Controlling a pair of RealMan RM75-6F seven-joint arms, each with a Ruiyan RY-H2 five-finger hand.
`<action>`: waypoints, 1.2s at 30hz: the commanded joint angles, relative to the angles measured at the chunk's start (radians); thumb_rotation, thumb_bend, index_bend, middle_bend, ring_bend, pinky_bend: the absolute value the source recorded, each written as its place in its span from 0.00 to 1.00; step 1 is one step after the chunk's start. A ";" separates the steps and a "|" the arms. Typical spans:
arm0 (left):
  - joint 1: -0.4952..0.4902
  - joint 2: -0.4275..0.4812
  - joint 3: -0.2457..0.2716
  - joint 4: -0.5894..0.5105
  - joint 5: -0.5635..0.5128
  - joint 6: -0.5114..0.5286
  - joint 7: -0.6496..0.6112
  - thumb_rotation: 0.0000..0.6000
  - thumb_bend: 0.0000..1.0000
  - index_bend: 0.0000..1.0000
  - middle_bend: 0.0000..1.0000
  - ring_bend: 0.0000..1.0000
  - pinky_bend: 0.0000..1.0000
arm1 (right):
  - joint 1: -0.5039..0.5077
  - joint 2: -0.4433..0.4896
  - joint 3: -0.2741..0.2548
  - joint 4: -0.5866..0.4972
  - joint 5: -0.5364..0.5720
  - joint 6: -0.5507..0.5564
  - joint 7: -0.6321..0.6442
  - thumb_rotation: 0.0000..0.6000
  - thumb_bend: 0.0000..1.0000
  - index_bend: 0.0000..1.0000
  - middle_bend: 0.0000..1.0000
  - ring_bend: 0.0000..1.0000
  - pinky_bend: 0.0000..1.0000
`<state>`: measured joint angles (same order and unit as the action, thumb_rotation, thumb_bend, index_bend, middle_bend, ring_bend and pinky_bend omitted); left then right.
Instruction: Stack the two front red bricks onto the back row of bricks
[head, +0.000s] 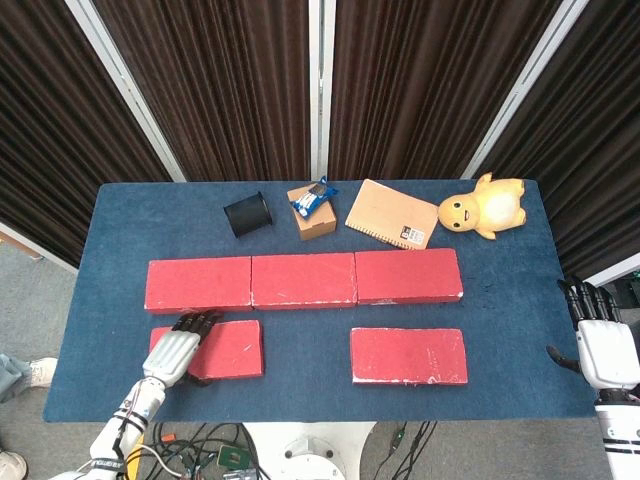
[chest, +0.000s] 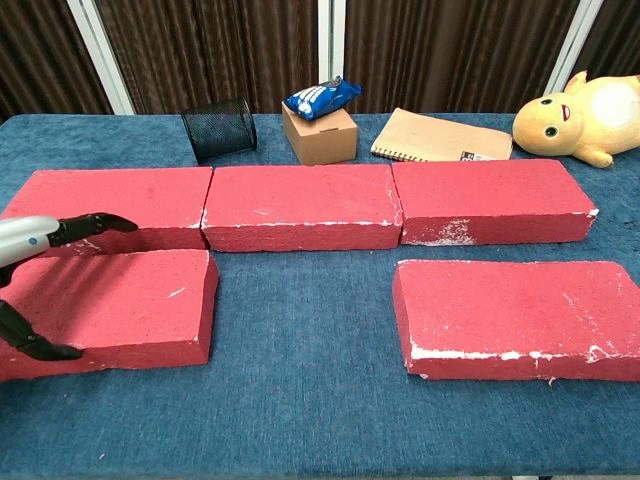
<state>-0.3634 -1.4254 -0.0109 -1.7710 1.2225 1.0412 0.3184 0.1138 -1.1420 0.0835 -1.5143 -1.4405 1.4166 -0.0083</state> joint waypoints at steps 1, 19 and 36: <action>-0.007 0.002 0.005 -0.001 -0.016 -0.010 0.005 1.00 0.00 0.02 0.00 0.00 0.00 | 0.000 0.000 0.000 0.000 0.000 -0.001 -0.001 1.00 0.07 0.00 0.00 0.00 0.00; -0.034 -0.025 0.018 0.067 -0.114 -0.038 0.047 1.00 0.00 0.02 0.00 0.00 0.00 | 0.005 -0.008 0.000 0.002 0.014 -0.017 -0.018 1.00 0.07 0.00 0.00 0.00 0.00; -0.045 0.085 -0.008 -0.080 -0.021 0.042 0.025 1.00 0.12 0.06 0.18 0.20 0.00 | 0.006 -0.007 0.009 0.001 0.027 -0.016 -0.019 1.00 0.08 0.00 0.00 0.00 0.00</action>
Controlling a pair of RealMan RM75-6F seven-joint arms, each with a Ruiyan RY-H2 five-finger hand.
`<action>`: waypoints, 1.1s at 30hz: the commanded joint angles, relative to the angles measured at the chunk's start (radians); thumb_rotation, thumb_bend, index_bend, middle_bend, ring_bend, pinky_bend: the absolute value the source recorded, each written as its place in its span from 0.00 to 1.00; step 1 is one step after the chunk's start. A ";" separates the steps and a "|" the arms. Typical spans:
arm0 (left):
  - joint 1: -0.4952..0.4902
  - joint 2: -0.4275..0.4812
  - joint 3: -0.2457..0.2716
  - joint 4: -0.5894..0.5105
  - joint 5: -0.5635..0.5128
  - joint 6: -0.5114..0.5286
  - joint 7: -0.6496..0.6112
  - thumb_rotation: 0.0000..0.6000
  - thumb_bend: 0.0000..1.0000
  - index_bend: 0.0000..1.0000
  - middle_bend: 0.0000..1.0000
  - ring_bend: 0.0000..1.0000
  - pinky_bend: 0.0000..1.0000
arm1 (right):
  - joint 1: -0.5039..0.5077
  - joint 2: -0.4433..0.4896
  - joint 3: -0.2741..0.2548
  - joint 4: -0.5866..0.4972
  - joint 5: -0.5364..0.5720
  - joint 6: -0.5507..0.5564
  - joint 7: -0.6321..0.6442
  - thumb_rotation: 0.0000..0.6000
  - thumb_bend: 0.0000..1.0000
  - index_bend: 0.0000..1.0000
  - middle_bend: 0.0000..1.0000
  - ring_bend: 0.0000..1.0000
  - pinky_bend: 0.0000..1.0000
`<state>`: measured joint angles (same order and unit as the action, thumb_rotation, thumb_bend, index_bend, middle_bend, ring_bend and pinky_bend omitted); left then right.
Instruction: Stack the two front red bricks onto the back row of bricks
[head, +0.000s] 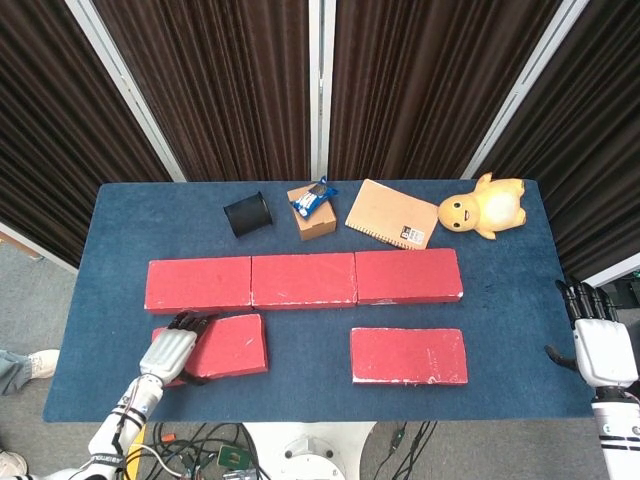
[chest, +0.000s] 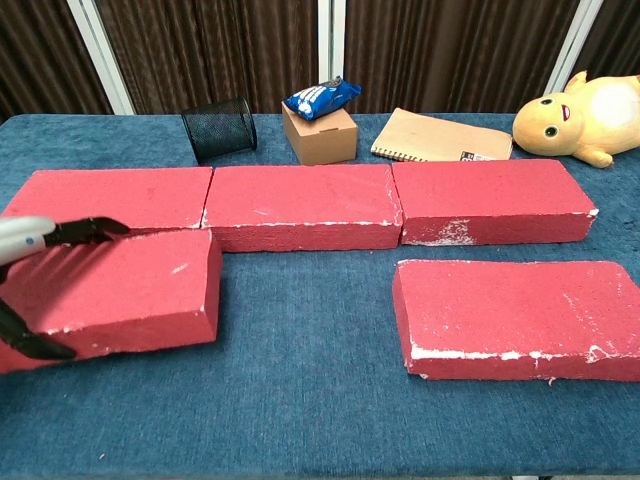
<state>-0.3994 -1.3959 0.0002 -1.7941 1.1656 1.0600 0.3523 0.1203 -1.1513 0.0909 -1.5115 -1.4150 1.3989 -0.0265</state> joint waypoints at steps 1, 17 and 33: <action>-0.014 0.079 -0.030 -0.077 0.048 0.028 -0.013 1.00 0.12 0.06 0.18 0.20 0.00 | -0.001 0.004 0.003 -0.003 0.003 0.003 -0.001 1.00 0.08 0.00 0.00 0.00 0.00; -0.290 0.198 -0.203 0.112 0.106 -0.272 -0.267 1.00 0.12 0.07 0.18 0.20 0.00 | 0.009 0.006 0.005 -0.033 0.002 -0.003 -0.045 1.00 0.08 0.00 0.00 0.00 0.00; -0.395 -0.003 -0.190 0.419 0.017 -0.382 -0.340 1.00 0.12 0.07 0.18 0.20 0.00 | 0.024 0.000 0.004 -0.068 0.000 -0.016 -0.086 1.00 0.08 0.00 0.00 0.00 0.00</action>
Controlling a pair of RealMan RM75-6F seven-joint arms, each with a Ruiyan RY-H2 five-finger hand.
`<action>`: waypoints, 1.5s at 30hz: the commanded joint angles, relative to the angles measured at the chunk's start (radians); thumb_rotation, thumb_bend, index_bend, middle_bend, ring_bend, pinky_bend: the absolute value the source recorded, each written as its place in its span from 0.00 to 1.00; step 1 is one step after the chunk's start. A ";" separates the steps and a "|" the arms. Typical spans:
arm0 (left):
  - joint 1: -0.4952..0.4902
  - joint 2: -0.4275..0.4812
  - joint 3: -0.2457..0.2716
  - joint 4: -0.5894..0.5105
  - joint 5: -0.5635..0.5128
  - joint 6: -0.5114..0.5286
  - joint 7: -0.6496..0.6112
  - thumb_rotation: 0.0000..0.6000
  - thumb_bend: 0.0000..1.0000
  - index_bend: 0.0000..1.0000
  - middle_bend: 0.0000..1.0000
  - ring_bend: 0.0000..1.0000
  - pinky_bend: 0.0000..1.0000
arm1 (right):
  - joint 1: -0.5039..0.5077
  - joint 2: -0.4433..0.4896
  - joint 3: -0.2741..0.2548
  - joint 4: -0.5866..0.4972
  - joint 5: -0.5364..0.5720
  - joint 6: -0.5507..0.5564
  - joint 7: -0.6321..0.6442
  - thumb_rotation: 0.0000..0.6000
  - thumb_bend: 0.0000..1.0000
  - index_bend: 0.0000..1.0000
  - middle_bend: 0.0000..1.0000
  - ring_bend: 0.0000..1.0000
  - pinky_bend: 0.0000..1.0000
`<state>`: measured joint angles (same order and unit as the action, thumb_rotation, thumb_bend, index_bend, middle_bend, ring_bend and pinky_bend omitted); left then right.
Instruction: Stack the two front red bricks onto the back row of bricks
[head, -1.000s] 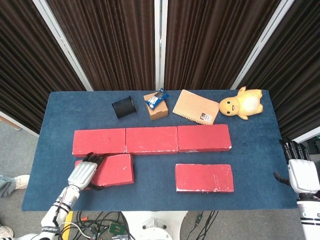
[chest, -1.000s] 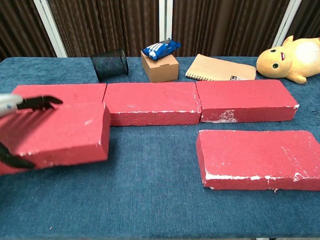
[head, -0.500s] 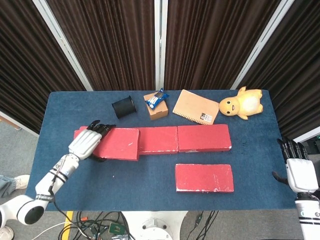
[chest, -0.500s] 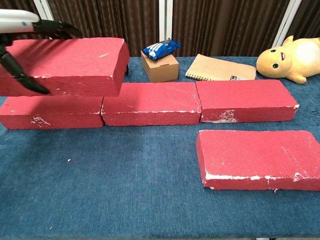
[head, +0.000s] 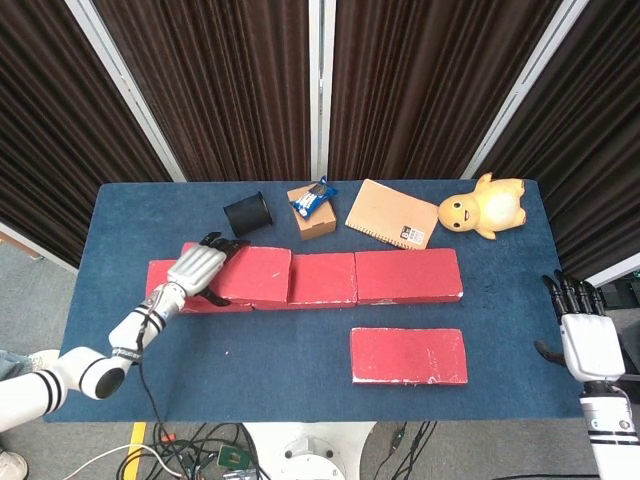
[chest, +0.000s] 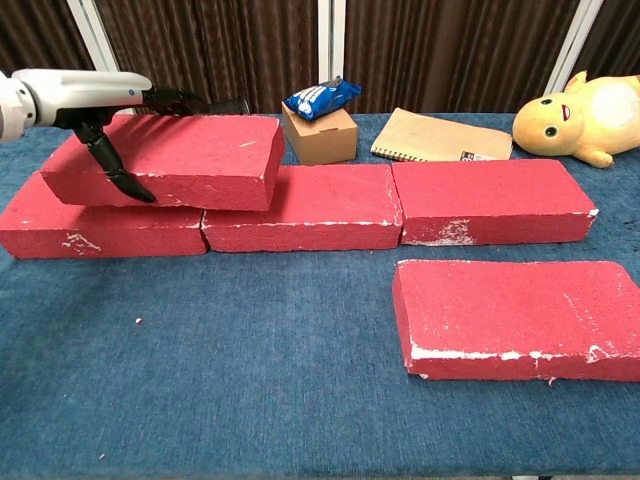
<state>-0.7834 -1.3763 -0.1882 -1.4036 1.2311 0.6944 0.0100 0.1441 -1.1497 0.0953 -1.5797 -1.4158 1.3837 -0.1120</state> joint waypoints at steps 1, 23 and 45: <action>-0.014 -0.025 -0.001 0.034 -0.064 -0.021 0.008 1.00 0.12 0.07 0.18 0.20 0.00 | 0.000 -0.003 -0.001 0.001 0.001 -0.001 0.000 1.00 0.08 0.00 0.00 0.00 0.00; -0.043 -0.077 0.031 0.009 -0.252 0.060 0.216 1.00 0.12 0.07 0.19 0.20 0.00 | -0.004 -0.009 0.000 0.015 0.012 0.004 0.016 1.00 0.08 0.00 0.00 0.00 0.00; -0.055 -0.053 0.049 -0.093 -0.368 0.106 0.294 1.00 0.12 0.07 0.19 0.20 0.00 | -0.002 -0.015 0.001 0.032 0.024 -0.006 0.030 1.00 0.08 0.00 0.00 0.00 0.00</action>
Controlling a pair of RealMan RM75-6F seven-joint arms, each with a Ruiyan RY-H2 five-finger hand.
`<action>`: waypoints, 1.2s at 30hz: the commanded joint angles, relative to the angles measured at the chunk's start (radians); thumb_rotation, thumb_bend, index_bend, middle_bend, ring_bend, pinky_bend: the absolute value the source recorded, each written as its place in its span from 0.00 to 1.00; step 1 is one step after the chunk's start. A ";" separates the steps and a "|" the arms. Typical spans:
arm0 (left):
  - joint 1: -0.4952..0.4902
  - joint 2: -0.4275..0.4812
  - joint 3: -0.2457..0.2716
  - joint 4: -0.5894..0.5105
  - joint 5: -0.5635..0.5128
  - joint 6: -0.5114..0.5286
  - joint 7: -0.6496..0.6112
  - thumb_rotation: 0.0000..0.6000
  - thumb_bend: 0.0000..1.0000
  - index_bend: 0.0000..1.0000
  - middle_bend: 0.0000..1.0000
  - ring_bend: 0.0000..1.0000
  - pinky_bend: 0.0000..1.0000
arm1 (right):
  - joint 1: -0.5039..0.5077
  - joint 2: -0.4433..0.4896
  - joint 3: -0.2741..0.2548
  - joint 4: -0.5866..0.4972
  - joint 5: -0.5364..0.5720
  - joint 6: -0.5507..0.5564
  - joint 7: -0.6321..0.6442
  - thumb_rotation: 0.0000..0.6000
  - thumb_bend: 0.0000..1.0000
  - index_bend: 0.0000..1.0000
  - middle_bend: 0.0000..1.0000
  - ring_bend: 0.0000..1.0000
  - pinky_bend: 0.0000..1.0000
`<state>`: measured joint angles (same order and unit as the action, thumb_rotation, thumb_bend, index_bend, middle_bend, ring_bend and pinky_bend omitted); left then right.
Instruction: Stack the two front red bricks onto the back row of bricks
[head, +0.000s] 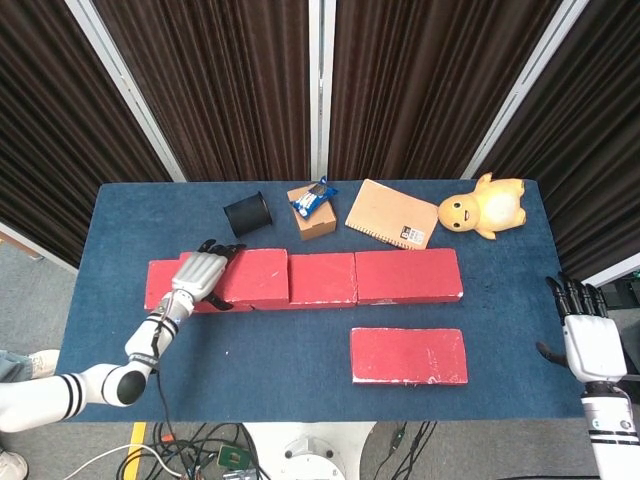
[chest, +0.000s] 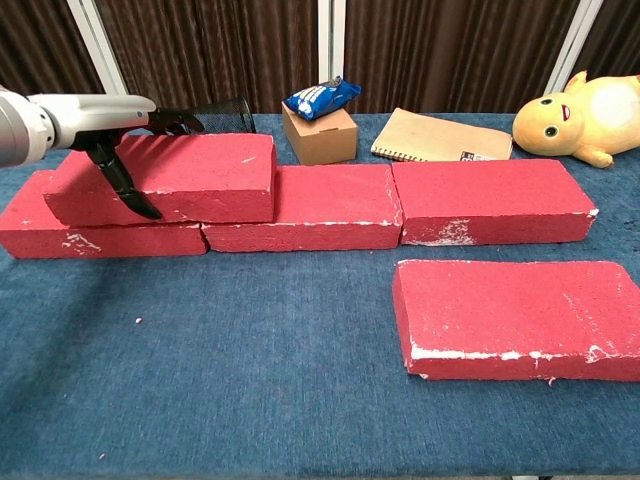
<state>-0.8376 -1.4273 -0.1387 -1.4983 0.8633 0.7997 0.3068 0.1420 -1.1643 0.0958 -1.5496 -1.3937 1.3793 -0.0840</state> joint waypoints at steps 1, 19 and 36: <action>-0.001 -0.004 -0.001 0.004 0.001 0.002 -0.004 1.00 0.12 0.07 0.19 0.20 0.00 | 0.001 -0.001 0.001 0.003 0.003 -0.003 0.002 1.00 0.08 0.00 0.00 0.00 0.00; -0.012 -0.013 0.002 0.022 0.009 -0.014 -0.027 1.00 0.12 0.07 0.19 0.19 0.00 | 0.005 -0.004 -0.001 0.006 0.008 -0.014 0.000 1.00 0.08 0.00 0.00 0.00 0.00; -0.014 -0.023 0.009 0.039 0.004 -0.014 -0.029 1.00 0.12 0.07 0.19 0.18 0.00 | 0.009 -0.009 0.000 0.011 0.022 -0.028 -0.008 1.00 0.09 0.00 0.00 0.00 0.00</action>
<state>-0.8519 -1.4505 -0.1295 -1.4598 0.8669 0.7866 0.2786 0.1508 -1.1729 0.0957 -1.5389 -1.3725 1.3512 -0.0920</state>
